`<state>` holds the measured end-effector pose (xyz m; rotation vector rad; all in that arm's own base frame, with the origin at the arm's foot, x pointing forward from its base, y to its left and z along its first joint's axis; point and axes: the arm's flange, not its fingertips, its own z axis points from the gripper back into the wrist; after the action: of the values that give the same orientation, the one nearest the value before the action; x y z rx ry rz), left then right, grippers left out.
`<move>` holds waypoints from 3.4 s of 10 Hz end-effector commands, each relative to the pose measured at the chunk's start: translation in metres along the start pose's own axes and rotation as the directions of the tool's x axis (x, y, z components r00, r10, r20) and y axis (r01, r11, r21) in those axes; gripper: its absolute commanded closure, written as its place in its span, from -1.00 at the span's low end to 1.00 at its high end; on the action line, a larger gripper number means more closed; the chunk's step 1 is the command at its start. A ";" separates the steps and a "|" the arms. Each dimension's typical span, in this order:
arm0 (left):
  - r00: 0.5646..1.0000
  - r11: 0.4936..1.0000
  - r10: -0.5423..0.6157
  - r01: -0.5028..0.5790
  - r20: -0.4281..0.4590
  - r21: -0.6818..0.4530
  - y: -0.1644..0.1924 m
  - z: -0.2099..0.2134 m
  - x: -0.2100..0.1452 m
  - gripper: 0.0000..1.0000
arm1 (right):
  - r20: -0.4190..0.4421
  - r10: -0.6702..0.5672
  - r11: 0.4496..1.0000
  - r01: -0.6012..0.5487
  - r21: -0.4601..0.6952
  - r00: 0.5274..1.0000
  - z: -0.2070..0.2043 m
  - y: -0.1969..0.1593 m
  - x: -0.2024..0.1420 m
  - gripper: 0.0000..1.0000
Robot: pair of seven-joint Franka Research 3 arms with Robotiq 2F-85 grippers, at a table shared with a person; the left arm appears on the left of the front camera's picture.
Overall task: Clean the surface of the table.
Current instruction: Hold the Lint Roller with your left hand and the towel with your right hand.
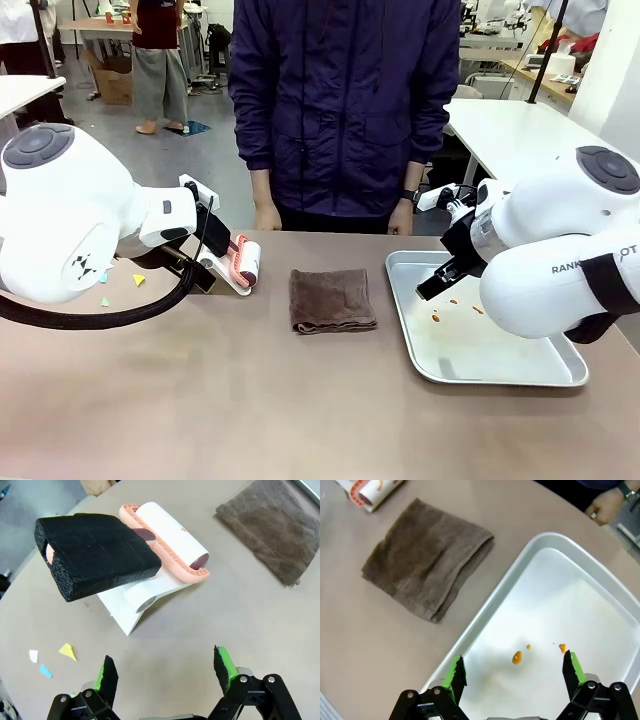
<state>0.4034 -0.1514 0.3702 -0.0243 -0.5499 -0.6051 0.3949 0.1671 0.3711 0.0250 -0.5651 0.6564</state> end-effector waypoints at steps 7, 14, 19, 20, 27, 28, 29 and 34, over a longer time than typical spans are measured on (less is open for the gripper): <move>0.934 0.921 0.329 -0.349 -0.139 -0.172 0.004 0.107 -0.001 -1.00 | -0.121 -0.379 0.902 0.396 0.175 0.917 0.085 -0.038 -0.032 -1.00; 0.663 0.588 0.748 -0.631 0.043 -0.506 0.127 0.182 -0.137 -1.00 | -0.068 -0.876 0.360 0.743 0.564 0.477 0.169 -0.118 -0.189 -1.00; 0.325 0.307 0.942 -0.746 0.080 -0.590 0.154 0.178 -0.286 -1.00 | -0.112 -0.982 0.038 0.747 0.664 0.150 0.134 -0.171 -0.288 -1.00; 0.268 0.256 0.961 -0.752 0.074 -0.607 0.153 0.174 -0.303 -1.00 | -0.120 -0.987 0.000 0.743 0.670 0.108 0.126 -0.176 -0.303 -1.00; 0.224 0.205 0.974 -0.792 0.039 -0.575 0.257 0.216 -0.300 -1.00 | -0.138 -0.989 -0.043 0.765 0.643 0.060 0.132 -0.248 -0.317 -1.00; 0.224 0.205 0.974 -0.792 0.039 -0.575 0.257 0.216 -0.300 -1.00 | -0.138 -0.989 -0.043 0.765 0.643 0.060 0.132 -0.248 -0.317 -1.00; 0.224 0.205 0.974 -0.792 0.039 -0.575 0.257 0.216 -0.300 -1.00 | -0.138 -0.989 -0.043 0.765 0.643 0.060 0.132 -0.248 -0.317 -1.00; 0.260 0.236 0.965 -0.800 0.034 -0.552 0.258 0.222 -0.283 -1.00 | -0.091 -0.983 0.093 0.860 0.502 0.159 0.137 -0.236 -0.279 -1.00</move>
<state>0.2351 0.2547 0.4468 -0.8960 -0.6428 0.5737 0.2793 -0.2281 0.3647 1.0315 -0.5292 -0.6330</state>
